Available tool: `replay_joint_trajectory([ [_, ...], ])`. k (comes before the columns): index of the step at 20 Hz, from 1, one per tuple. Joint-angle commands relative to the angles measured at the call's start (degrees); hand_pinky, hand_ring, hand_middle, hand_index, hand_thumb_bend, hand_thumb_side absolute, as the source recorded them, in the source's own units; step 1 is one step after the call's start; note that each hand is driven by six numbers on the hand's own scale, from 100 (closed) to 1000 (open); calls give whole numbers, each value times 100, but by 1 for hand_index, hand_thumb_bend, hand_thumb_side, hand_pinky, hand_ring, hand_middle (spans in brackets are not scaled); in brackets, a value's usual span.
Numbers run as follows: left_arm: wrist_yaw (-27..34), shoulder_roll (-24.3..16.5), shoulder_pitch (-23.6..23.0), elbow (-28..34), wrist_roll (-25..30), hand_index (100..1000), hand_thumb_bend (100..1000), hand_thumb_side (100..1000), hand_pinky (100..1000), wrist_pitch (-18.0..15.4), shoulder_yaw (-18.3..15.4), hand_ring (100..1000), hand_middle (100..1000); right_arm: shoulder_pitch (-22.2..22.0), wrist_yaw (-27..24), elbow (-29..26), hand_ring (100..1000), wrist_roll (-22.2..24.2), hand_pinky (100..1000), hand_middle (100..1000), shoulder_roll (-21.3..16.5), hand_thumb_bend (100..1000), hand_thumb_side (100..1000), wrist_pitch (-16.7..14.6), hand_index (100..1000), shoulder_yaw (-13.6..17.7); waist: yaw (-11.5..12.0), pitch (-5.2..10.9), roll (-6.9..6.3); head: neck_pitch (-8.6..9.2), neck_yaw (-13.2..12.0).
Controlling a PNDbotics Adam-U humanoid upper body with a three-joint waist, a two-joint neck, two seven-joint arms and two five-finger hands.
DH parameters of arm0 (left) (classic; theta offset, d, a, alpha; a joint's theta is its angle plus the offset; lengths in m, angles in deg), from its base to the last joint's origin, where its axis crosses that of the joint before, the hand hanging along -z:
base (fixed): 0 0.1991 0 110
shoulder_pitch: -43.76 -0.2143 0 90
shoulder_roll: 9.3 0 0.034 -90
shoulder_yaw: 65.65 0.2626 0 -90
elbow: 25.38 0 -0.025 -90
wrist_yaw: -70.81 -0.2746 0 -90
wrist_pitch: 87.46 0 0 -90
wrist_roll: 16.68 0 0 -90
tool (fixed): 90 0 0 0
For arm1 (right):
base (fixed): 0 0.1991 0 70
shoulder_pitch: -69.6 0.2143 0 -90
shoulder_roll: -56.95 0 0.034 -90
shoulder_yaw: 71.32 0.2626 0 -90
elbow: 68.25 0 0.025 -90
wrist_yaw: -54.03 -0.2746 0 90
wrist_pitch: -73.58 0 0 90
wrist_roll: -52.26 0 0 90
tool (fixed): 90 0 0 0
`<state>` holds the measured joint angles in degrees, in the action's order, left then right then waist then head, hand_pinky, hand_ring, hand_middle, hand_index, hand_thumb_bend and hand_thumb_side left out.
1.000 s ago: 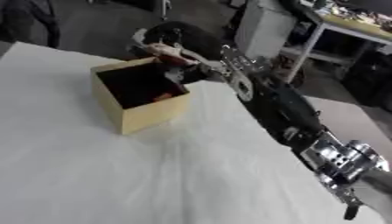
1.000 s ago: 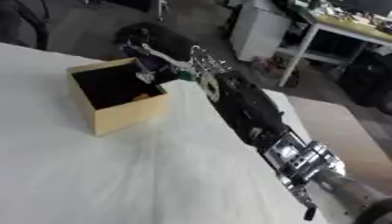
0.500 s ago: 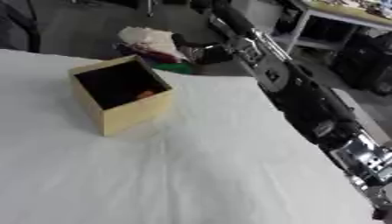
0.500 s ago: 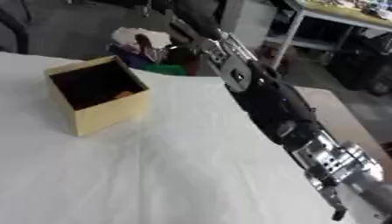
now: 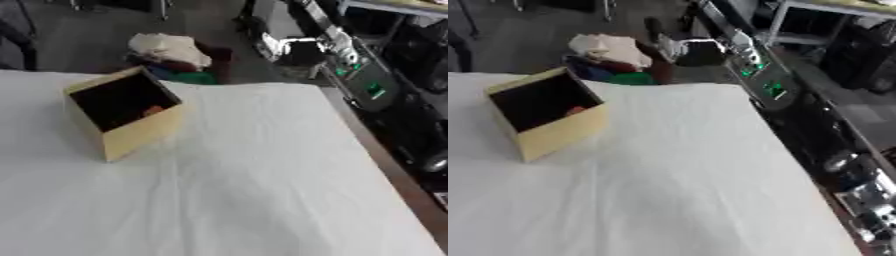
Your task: Pick up objects on the table and place them in the box.
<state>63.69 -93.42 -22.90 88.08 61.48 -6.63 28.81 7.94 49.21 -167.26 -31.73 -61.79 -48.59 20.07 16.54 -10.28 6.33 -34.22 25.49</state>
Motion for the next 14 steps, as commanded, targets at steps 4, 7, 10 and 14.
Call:
replay_joint_trajectory([
  [4, -95, -97, -75, 113, -84, 861, 100, 770, 808, 75, -77, 626, 604, -520, -536, -1026, 915, 109, 762, 804, -116, 100, 463, 59, 913, 485, -299, 49, -145, 36, -295],
  [7, -130, -80, -134, 113, -115, 861, 100, 773, 808, 116, -92, 626, 603, -748, -639, -1398, 908, 62, 756, 800, 31, 100, 470, 158, 913, 598, -485, 25, -208, 3, -416],
  [10, -150, -58, -171, 113, -138, 861, 100, 775, 808, 145, -94, 626, 603, -837, -666, -1538, 909, 38, 751, 798, 166, 100, 470, 242, 912, 658, -625, 5, -251, -34, -515],
  [14, -169, -32, -229, 113, -139, 858, 100, 779, 808, 186, -87, 625, 601, -932, -713, -1557, 918, 80, 745, 797, 370, 100, 470, 302, 915, 687, -754, -17, -316, -65, -644],
])
